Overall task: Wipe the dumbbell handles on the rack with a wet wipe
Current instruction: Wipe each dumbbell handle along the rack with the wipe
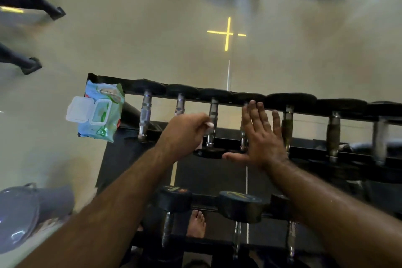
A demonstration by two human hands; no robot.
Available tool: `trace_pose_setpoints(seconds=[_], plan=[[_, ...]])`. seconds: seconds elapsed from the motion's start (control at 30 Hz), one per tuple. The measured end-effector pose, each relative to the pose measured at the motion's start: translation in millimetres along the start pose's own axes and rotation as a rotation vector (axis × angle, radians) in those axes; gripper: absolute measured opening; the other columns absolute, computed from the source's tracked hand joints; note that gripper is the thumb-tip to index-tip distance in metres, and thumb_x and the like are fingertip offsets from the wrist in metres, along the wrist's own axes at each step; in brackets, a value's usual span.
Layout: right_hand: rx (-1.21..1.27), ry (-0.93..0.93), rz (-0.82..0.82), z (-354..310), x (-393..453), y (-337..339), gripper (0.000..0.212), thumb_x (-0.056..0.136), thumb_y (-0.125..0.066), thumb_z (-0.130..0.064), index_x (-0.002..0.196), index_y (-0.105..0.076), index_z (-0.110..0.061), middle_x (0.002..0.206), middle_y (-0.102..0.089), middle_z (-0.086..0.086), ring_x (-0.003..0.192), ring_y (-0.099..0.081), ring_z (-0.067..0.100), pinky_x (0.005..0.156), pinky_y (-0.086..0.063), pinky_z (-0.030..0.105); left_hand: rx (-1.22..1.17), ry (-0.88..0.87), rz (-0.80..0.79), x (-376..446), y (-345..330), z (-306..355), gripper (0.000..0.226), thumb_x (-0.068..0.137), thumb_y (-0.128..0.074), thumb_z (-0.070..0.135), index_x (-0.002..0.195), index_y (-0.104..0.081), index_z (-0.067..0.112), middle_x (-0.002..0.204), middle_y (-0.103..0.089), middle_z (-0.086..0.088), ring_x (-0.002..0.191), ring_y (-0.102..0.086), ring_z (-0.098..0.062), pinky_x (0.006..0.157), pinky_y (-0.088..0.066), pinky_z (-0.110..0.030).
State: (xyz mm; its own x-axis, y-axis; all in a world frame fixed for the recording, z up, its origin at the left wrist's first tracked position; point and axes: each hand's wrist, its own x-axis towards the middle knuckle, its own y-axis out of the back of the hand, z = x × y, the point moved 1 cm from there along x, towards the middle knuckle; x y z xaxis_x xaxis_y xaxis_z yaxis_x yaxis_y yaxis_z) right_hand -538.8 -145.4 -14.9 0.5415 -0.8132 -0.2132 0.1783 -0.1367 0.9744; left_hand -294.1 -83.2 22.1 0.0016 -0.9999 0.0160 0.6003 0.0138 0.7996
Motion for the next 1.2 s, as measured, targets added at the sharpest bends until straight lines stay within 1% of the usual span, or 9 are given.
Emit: trace_pose_setpoints(seconds=[0.07, 0.17, 0.27, 0.37, 0.5, 0.6, 0.77, 0.97, 1.2], plan=[[-0.068, -0.011, 0.04, 28, -17, 1, 0.133, 0.08, -0.012, -0.104, 0.171, -0.012, -0.006, 0.179, 0.004, 0.018, 0.166, 0.008, 0.034, 0.13, -0.004, 0.065, -0.041, -0.006, 0.019, -4, -4, 4, 0.016, 0.104, -0.061, 0.026, 0.116, -0.071, 0.021, 0.098, -0.074, 0.004, 0.084, -0.064, -0.004, 0.082, -0.054, -0.024], [0.013, -0.19, 0.1, 50, -34, 2, 0.125, 0.086, -0.017, -0.098, 0.169, -0.023, -0.004, 0.177, -0.017, 0.02, 0.165, -0.012, 0.038, 0.132, -0.012, 0.06, -0.088, -0.02, 0.011, -9, -11, 16, 0.013, 0.103, -0.063, 0.023, 0.113, -0.072, 0.02, 0.097, -0.074, 0.005, 0.085, -0.065, -0.004, 0.081, -0.058, -0.027], [0.076, -0.336, 0.015, 48, -38, 2, 0.132, 0.081, -0.021, -0.102, 0.171, -0.005, -0.006, 0.179, -0.004, 0.017, 0.165, -0.009, 0.035, 0.134, -0.012, 0.052, -0.107, -0.03, 0.011, -9, -16, 26, 0.016, 0.102, -0.063, 0.023, 0.114, -0.073, 0.021, 0.101, -0.075, 0.004, 0.088, -0.066, -0.003, 0.082, -0.058, -0.024], [0.149, -0.353, -0.058, 52, -36, 5, 0.135, 0.08, -0.031, -0.102, 0.17, 0.006, -0.009, 0.179, 0.006, 0.014, 0.165, -0.006, 0.033, 0.134, -0.015, 0.046, -0.098, -0.05, 0.014, -7, -15, 33, 0.019, 0.102, -0.062, 0.022, 0.118, -0.072, 0.02, 0.106, -0.076, 0.002, 0.091, -0.065, -0.002, 0.084, -0.056, -0.021], [0.141, -0.331, -0.052, 59, -40, 3, 0.136, 0.075, -0.02, -0.104, 0.171, 0.004, -0.011, 0.179, 0.005, 0.012, 0.165, 0.003, 0.03, 0.135, -0.006, 0.045, -0.098, -0.064, 0.046, -2, -7, 34, 0.02, 0.101, -0.064, 0.018, 0.119, -0.073, 0.018, 0.108, -0.077, 0.0, 0.095, -0.069, -0.007, 0.085, -0.058, -0.024], [0.157, -0.336, 0.009, 54, -39, 1, 0.137, 0.075, -0.025, -0.104, 0.17, -0.012, -0.007, 0.178, -0.008, 0.017, 0.164, -0.008, 0.033, 0.134, -0.013, 0.046, -0.118, -0.063, 0.087, 5, -4, 36, 0.02, 0.101, -0.064, 0.017, 0.118, -0.073, 0.018, 0.106, -0.077, 0.002, 0.093, -0.066, -0.003, 0.083, -0.052, -0.013], [0.092, -0.31, 0.001, 51, -36, 1, 0.137, 0.076, -0.019, -0.106, 0.169, -0.019, -0.004, 0.176, -0.009, 0.021, 0.164, -0.01, 0.036, 0.134, -0.016, 0.048, -0.205, -0.042, 0.178, 12, -11, 41, 0.016, 0.101, -0.065, 0.018, 0.114, -0.073, 0.019, 0.102, -0.076, 0.003, 0.091, -0.069, -0.008, 0.08, -0.061, -0.034], [0.096, -0.311, -0.064, 51, -34, -4, 0.138, 0.068, -0.004, -0.11, 0.173, -0.006, -0.02, 0.178, 0.014, 0.017, 0.165, 0.012, 0.033, 0.134, -0.003, 0.052, -0.243, -0.028, 0.164, 8, -24, 50, 0.018, 0.101, -0.066, 0.016, 0.117, -0.073, 0.017, 0.102, -0.075, 0.004, 0.089, -0.067, -0.004, 0.079, -0.061, -0.025], [0.138, -0.331, -0.082, 50, -34, -3, 0.138, 0.06, 0.002, -0.112, 0.172, -0.004, -0.032, 0.178, 0.014, 0.016, 0.165, 0.008, 0.037, 0.133, -0.004, 0.059, -0.234, -0.028, 0.155, 10, -26, 44, 0.019, 0.102, -0.064, 0.018, 0.118, -0.074, 0.016, 0.104, -0.076, 0.002, 0.093, -0.069, -0.006, 0.083, -0.061, -0.026]])
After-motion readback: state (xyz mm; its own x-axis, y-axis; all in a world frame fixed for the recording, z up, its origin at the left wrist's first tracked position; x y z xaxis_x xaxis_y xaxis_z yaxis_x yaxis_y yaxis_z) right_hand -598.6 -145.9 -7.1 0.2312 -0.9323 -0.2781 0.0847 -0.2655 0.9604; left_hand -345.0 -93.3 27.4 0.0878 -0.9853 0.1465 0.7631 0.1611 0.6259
